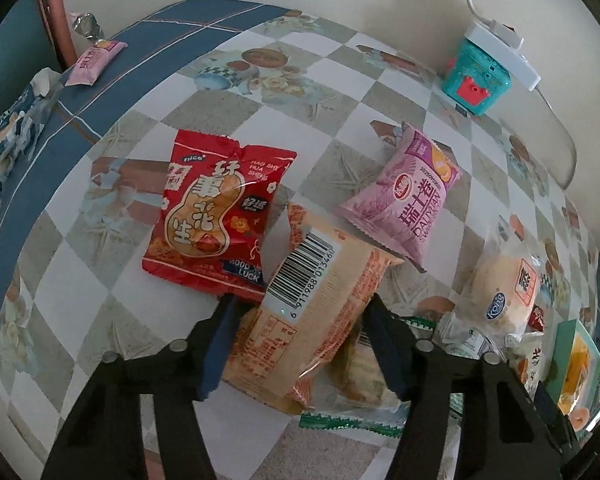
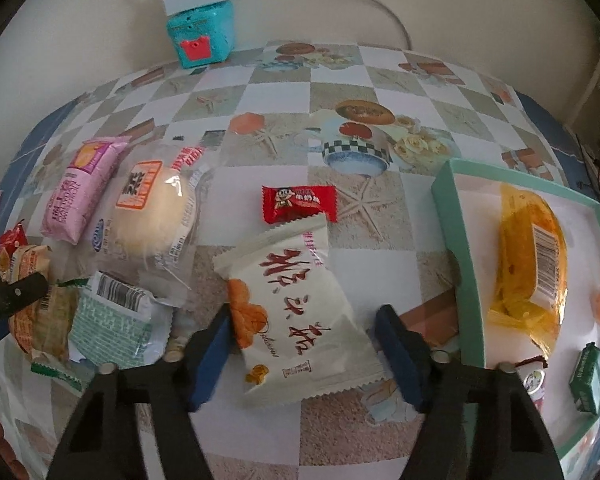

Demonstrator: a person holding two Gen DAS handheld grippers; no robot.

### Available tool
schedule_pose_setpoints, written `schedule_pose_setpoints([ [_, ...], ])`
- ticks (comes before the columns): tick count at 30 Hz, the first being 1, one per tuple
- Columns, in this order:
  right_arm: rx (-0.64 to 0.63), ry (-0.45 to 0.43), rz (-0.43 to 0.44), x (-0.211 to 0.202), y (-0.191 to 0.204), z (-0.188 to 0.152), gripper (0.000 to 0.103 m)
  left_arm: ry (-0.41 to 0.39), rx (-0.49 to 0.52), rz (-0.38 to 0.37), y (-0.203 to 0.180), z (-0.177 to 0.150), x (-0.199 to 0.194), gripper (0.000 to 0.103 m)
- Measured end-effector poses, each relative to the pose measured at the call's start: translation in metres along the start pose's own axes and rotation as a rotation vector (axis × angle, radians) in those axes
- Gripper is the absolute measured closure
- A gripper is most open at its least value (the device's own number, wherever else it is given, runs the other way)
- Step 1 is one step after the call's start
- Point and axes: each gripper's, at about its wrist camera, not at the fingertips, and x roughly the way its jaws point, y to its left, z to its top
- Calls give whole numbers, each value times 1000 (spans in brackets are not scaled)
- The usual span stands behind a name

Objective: Organize snacks
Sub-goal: 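Grasp the beige barcode bread bag with the left tool while the right tool grasps the white pastry bag, then lift both bags and carry them over the white tray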

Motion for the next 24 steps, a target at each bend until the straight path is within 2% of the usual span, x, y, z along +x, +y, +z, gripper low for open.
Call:
schedule_pose_setpoints([
  [4, 4, 1, 4, -2, -1, -2, 37, -2, -9, -10, 2, -1, -2, 51],
  [10, 33, 10, 32, -5, -9, -4, 38, -2, -35, -30, 9, -1, -5, 59],
  [19, 53, -21, 54, -26, -13, -4, 39, -40, -47, -41, 16, 1, -22, 61],
  [20, 62, -20, 59, -28, -14, -4, 39, -46, -48, -40, 16, 1, -24, 62],
  [21, 75, -18, 69, -31, -16, -4, 46, -52, -49, -38, 17, 1, -26, 62],
  [24, 101, -16, 93, -37, -21, -5, 47, -65, -52, -27, 18, 1, -31, 62],
])
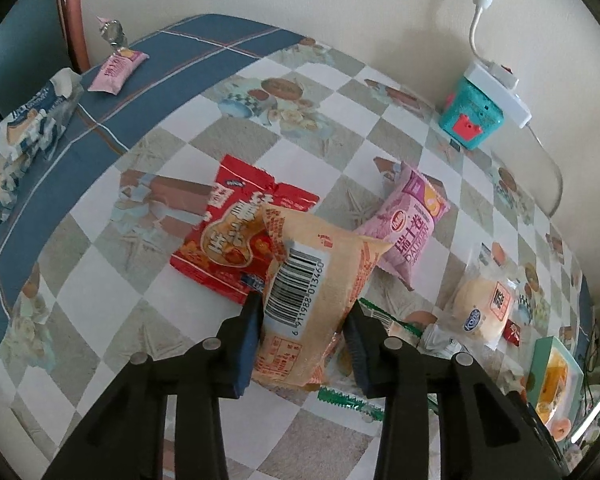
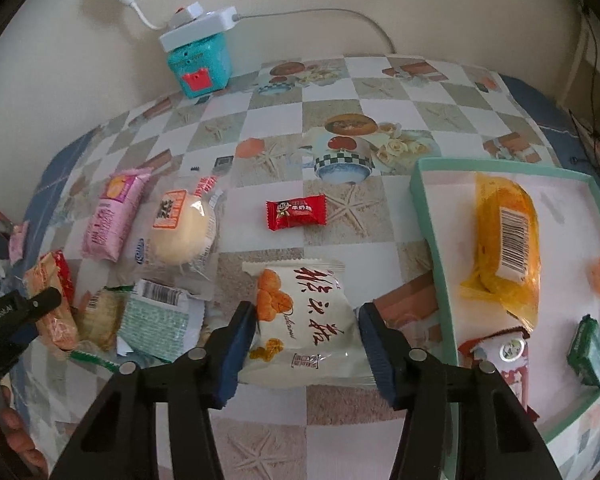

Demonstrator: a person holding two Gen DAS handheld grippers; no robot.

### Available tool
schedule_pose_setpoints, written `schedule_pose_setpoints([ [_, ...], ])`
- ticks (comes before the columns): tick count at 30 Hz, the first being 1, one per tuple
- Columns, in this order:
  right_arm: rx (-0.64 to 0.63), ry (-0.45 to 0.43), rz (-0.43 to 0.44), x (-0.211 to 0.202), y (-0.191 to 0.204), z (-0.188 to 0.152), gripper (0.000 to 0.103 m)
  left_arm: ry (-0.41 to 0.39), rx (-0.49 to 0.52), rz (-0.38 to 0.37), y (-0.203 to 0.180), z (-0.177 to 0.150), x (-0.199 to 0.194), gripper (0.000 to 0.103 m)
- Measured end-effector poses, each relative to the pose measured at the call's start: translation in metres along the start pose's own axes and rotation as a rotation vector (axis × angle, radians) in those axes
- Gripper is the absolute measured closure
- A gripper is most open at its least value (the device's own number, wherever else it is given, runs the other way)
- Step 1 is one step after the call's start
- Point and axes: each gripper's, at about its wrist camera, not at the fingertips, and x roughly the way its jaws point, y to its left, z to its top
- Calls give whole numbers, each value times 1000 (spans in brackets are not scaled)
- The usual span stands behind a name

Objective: Organize snacks
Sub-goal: 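Lift both bags and carry them over the white tray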

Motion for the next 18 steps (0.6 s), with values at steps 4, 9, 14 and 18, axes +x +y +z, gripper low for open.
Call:
schedule_pose_setpoints([
  [4, 9, 3, 3, -4, -5, -1, 47, -9, -8, 21, 4, 0, -3, 63],
  [9, 23, 0, 25, -7, -10, 0, 47, -35, -40, 42, 15, 2, -12, 63],
  [14, 37, -20, 41, -18, -13, 3, 47, -80, -51, 43, 18, 6, -28, 63],
  [18, 38, -39, 46, -28, -13, 5, 47, -114, -53, 35, 19, 7, -41, 63],
])
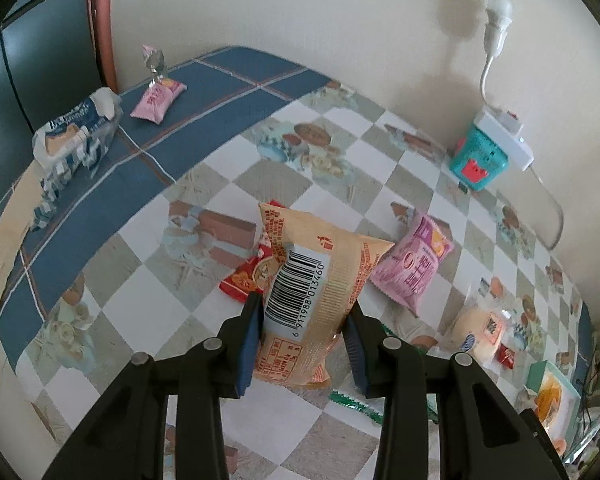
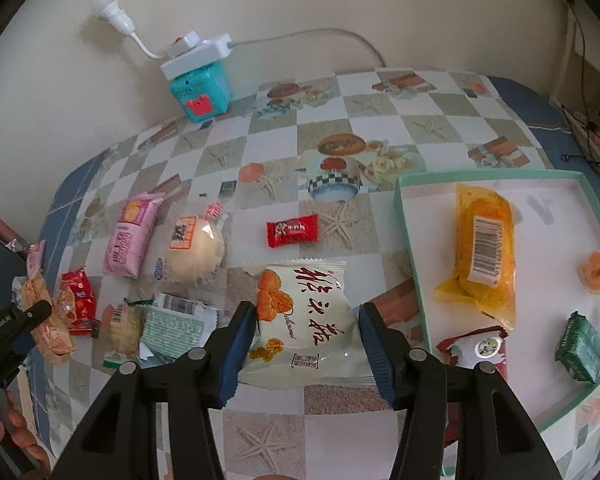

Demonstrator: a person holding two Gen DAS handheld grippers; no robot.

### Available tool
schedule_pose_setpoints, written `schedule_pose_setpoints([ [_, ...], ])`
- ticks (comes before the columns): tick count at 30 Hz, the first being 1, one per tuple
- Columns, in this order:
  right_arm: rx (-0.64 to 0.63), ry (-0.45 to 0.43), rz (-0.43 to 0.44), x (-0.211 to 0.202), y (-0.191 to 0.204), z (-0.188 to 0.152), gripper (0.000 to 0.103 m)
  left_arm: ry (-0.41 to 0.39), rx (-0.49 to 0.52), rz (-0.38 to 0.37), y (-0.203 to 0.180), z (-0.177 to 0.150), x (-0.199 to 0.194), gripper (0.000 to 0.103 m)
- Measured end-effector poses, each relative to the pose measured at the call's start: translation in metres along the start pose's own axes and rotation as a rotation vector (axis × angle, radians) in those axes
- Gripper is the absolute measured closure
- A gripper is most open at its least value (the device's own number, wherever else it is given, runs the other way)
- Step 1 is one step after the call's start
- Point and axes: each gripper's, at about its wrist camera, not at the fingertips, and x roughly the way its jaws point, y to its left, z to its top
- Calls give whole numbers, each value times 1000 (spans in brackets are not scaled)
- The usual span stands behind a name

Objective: Organize snacks
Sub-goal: 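Lift both bags and carry them over the white tray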

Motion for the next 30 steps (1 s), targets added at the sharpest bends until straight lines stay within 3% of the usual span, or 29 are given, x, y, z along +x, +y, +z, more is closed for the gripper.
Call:
schedule_pose_setpoints([
  [9, 18, -50, 6, -25, -5, 6, 47, -63, 30, -46, -13, 3, -29, 63],
  [14, 38, -78, -49, -38, -19, 9, 47, -85, 68, -67, -28, -1, -40, 63],
  [30, 238, -126, -198, -70, -109, 14, 47, -90, 191, -146, -85, -24, -59, 63],
])
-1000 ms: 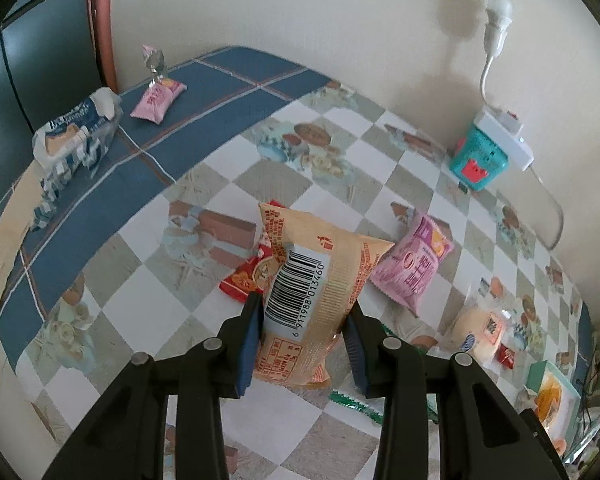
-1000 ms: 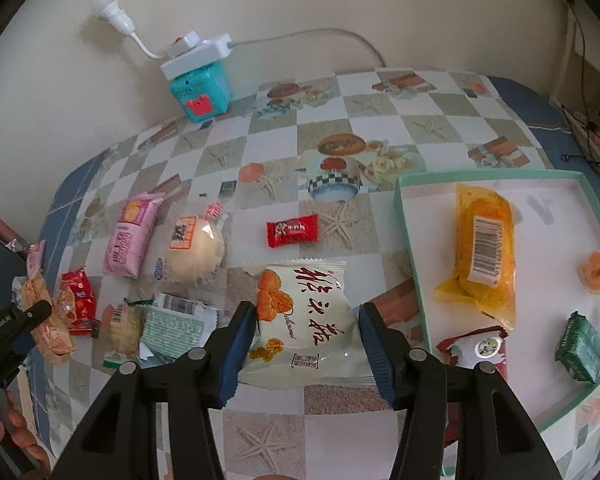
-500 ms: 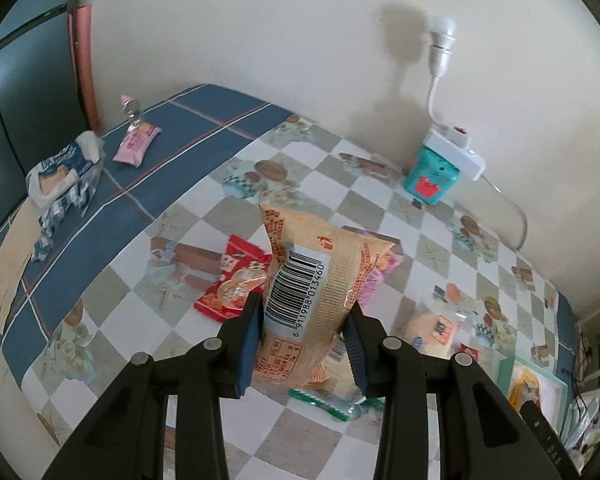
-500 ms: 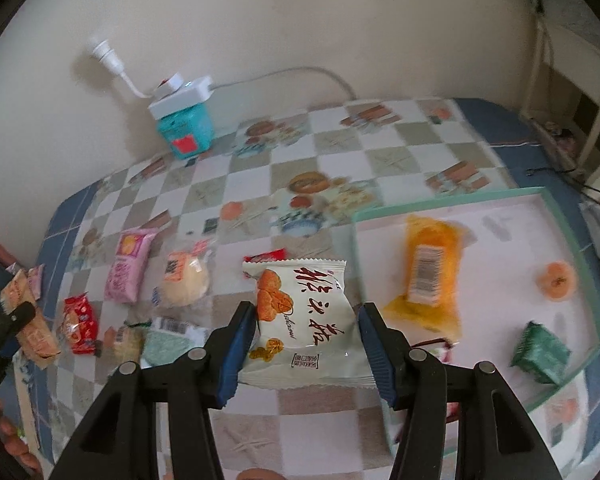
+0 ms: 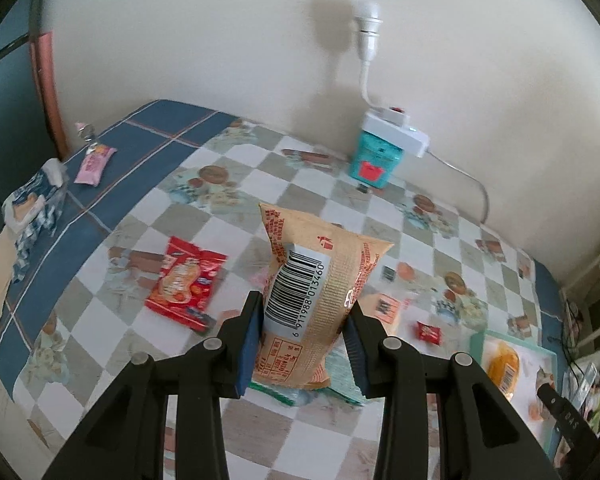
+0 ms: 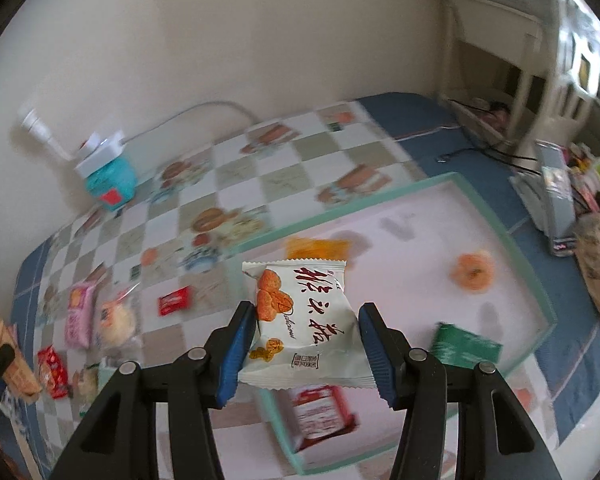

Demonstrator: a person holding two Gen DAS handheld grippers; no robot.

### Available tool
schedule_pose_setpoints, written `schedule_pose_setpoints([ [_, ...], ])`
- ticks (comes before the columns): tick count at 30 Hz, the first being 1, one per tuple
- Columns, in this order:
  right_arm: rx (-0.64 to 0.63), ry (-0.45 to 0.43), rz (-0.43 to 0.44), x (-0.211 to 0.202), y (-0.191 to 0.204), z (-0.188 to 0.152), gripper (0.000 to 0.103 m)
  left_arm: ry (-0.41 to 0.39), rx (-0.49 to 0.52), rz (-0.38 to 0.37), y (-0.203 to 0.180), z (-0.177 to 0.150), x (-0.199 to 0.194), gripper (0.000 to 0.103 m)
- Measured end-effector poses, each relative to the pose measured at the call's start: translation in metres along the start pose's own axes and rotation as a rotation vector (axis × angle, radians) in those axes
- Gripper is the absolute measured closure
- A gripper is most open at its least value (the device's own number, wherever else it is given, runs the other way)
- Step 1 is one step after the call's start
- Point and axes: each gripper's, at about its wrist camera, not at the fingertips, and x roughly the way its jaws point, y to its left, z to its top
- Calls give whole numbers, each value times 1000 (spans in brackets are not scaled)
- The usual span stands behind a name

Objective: Organize snacks
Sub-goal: 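Lift both bags and carry them over the white tray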

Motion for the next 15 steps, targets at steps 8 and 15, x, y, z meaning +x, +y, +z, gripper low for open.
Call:
schedule_pose_setpoints([
  [8, 120, -24, -83, -4, -48, 8, 47, 10, 103, -72, -49, -13, -6, 63],
  [15, 201, -35, -136, -7, -82, 12, 47, 41, 221, -154, -104, -34, -8, 63],
])
